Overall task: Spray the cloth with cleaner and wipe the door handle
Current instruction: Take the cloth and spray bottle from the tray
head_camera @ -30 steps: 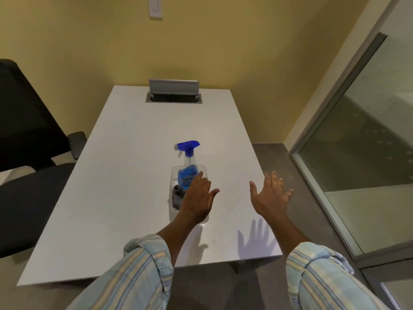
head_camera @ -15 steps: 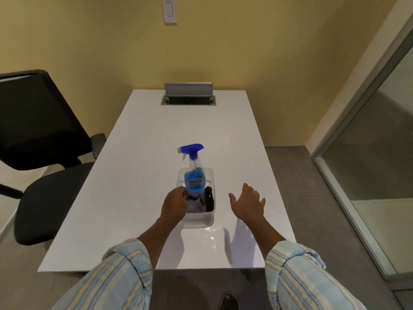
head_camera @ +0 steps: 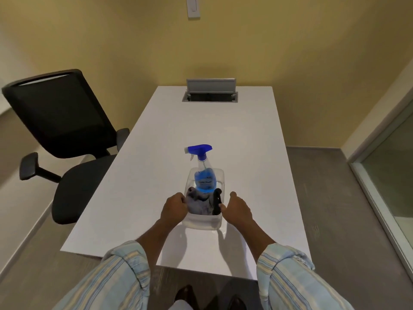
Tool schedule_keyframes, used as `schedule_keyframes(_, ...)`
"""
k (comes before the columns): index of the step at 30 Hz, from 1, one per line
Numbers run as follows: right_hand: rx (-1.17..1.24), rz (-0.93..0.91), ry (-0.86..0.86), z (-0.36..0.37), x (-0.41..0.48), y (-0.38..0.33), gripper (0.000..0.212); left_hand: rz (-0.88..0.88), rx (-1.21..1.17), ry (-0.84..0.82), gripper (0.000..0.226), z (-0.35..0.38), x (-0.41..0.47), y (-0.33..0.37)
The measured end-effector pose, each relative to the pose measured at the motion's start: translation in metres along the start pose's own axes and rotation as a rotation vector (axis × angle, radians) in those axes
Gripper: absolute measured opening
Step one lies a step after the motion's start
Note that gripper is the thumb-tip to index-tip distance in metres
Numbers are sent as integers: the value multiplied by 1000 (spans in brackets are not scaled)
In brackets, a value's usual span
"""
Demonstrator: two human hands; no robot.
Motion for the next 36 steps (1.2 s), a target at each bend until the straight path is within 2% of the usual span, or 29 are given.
schedule_keyframes(5, 49, -20, -30, 2, 18, -12, 58, -36, -40, -23, 25, -2, 13, -9)
schedule_keyframes(9, 18, -28, -4, 6, 31, -28, 52, 0, -29, -69, 30, -4, 30, -15)
schedule_keyframes(16, -94, 93, 9, 22, 51, -38, 50, 34, -45, -167, 45, -4, 65, -21)
schedule_keyframes(20, -144, 166, 52, 31, 60, -38, 39, 86, 8, -225, 51, 1, 82, -20)
schedule_keyframes(23, -274, 187, 88, 37, 65, -39, 30, 133, 79, -282, 49, 7, 92, -17)
schedule_keyframes(27, -469, 227, 137, 42, 71, -38, 25, 142, 197, -365, 35, 15, 101, -16)
schedule_keyframes(32, -521, 304, 154, 46, 74, -38, 23, 86, 255, -348, 41, 21, 109, -15)
schedule_keyframes(36, -479, 341, 151, 45, 75, -38, 22, 78, 264, -315, 36, 21, 112, -14)
Point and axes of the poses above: each hand's wrist, its own x-axis towards the middle knuckle, its own z-axis out of the palm, y = z × x, the point moved 7 cm from there along x, towards the middle knuckle, and after that the axes turned 13 degrees about -y, right-handed, at the moved point
